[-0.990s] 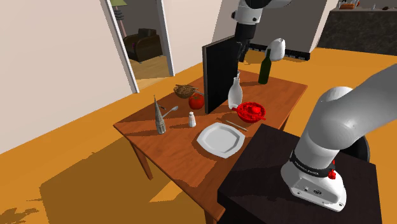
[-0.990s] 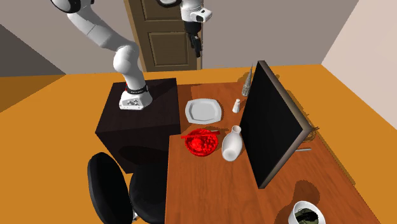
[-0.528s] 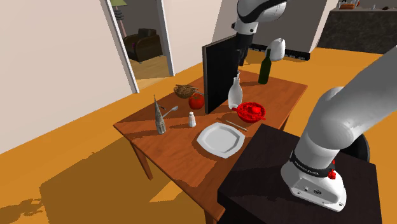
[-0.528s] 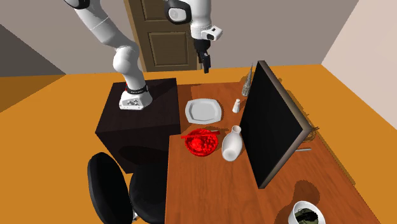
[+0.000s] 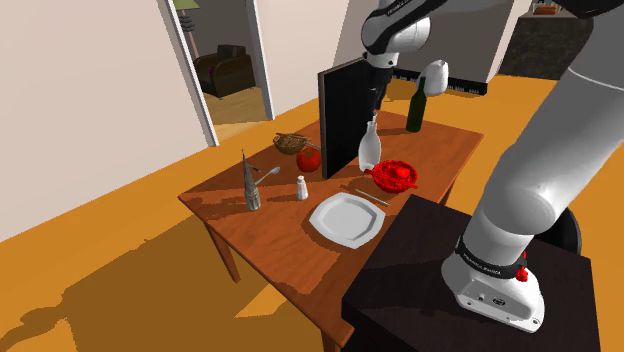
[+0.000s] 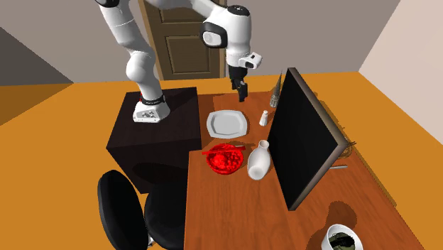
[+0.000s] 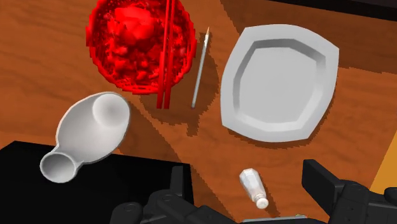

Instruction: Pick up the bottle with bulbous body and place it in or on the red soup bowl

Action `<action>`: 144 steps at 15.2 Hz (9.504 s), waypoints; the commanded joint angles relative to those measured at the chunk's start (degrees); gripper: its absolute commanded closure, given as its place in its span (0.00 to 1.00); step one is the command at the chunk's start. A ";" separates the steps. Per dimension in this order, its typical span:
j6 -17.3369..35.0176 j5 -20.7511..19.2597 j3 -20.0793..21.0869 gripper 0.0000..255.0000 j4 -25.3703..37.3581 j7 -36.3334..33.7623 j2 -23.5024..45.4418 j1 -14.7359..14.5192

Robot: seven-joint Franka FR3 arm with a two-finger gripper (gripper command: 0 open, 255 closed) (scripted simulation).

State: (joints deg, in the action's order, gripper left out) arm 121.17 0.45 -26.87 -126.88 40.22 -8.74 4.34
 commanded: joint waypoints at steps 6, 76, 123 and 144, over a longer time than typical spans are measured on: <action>3.40 8.40 -3.61 0.00 10.08 11.68 16.49 2.61; -14.14 15.36 -3.06 1.00 44.40 20.15 36.34 13.47; 7.27 2.22 -7.71 1.00 -0.41 19.39 9.31 8.05; 0.15 -0.77 -7.46 0.00 3.31 17.22 5.14 7.98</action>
State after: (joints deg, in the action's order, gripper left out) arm 121.44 -0.28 -34.34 -123.63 57.48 -3.56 12.33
